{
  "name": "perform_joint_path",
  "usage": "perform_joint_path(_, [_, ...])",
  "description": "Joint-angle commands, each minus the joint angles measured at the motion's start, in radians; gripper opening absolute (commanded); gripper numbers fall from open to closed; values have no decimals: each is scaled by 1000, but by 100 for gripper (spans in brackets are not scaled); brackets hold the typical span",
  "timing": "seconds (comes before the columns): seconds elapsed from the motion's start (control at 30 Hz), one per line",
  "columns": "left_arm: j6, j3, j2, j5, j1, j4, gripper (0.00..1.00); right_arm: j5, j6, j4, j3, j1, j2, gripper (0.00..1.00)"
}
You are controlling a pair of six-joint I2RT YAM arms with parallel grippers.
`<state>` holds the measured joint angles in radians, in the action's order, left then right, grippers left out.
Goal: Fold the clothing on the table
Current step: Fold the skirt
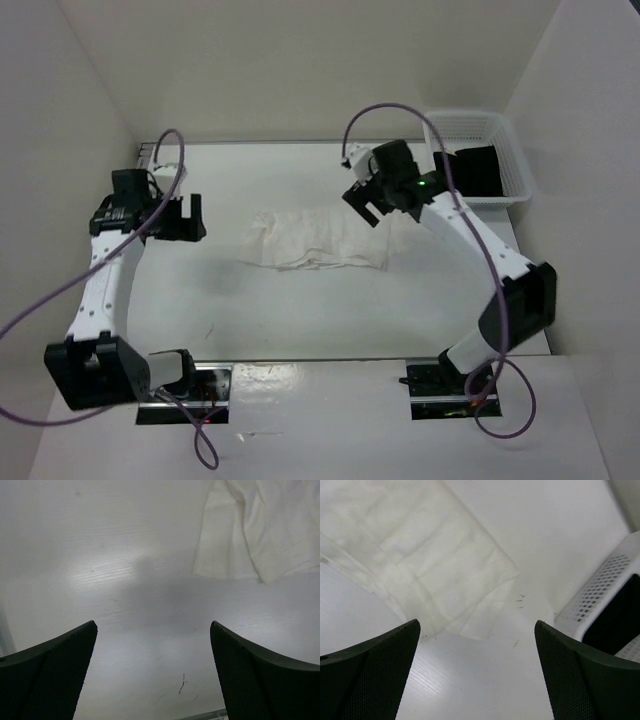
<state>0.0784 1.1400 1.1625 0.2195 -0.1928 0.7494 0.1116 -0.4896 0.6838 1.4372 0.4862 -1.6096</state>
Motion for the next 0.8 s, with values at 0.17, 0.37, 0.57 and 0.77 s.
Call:
perform_joint_path(0.17, [63,264,495,184,162,-82,99,-185,-10,100,-159,-191,258,99])
perform_joint_path(0.37, [54,469,777,331,193,-82,99,-289,11,124,-219,-343,352,99])
perform_joint_path(0.57, [87,572,948,417,216,-61,99,-334,11,146,-241,-432,398,99])
perform_joint_path(0.77, [87,592,1010,426,225,-70,99,-404,20,146,-232,-520,398,99])
